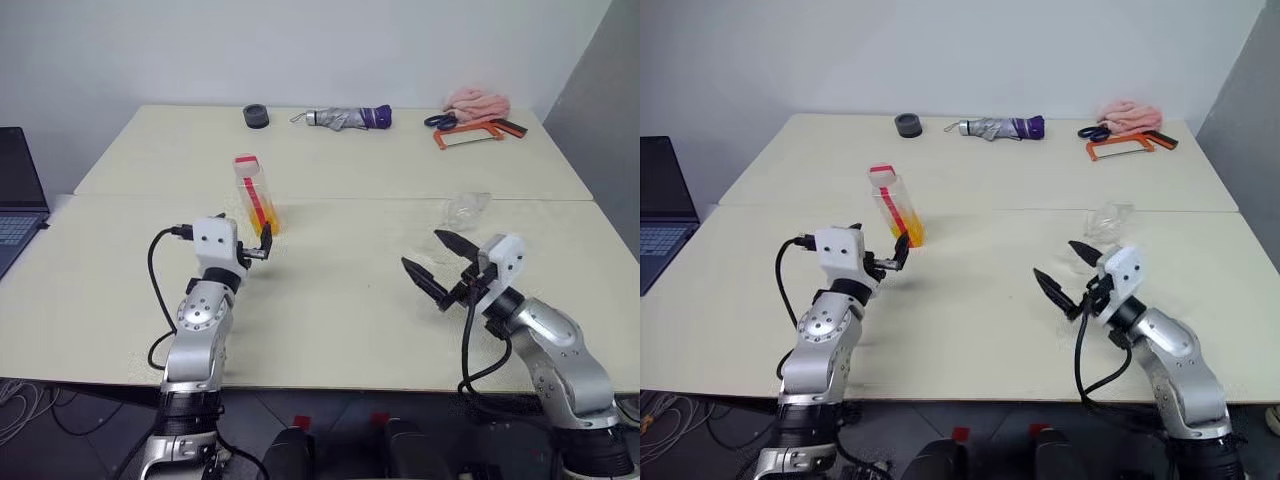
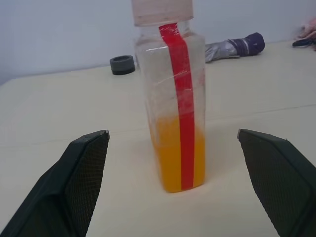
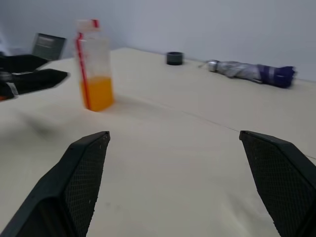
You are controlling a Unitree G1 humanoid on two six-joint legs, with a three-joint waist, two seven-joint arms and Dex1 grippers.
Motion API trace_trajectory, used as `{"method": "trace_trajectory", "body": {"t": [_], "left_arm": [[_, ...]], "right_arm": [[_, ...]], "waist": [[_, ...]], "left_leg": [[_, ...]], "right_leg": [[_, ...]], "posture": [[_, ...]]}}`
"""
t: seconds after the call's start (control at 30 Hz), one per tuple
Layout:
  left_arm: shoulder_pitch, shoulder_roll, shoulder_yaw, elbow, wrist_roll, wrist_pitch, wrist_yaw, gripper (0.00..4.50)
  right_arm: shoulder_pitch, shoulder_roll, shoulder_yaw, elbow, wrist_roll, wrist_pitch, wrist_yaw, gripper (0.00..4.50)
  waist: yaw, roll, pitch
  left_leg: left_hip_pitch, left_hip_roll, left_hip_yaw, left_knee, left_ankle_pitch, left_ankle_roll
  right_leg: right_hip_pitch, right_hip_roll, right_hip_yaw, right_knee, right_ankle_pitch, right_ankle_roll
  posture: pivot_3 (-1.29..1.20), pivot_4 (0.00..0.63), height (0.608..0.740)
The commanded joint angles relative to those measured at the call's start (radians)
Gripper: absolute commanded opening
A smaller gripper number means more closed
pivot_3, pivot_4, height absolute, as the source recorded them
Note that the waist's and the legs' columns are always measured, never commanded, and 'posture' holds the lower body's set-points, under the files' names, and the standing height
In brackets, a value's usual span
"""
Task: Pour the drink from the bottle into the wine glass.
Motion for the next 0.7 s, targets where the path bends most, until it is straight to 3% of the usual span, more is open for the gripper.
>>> {"method": "trace_trajectory", "body": {"t": [0.03,0.7], "left_arm": [[-0.048,-0.012,-0.001,0.008,0.0,0.015,0.015,4.46],[-0.306,-0.046,0.011,0.211,0.032,0.053,0.133,4.46]], "right_arm": [[-0.041,-0.02,0.013,-0.07,0.04,0.072,0.014,4.5],[-0.145,-0.106,0.051,-0.063,0.099,0.191,0.164,4.5]], "waist": [[0.001,0.0,0.0],[0.0,-0.003,0.001]], "left_leg": [[0.0,0.0,0.0,0.0,0.0,0.0],[-0.001,-0.001,0.0,0.0,0.0,0.0]], "right_leg": [[0.0,0.0,0.0,0.0,0.0,0.0],[0.0,0.0,0.0,0.0,0.0,0.0]], "posture": [[0.0,0.15,0.74],[0.0,0.15,0.74]]}}
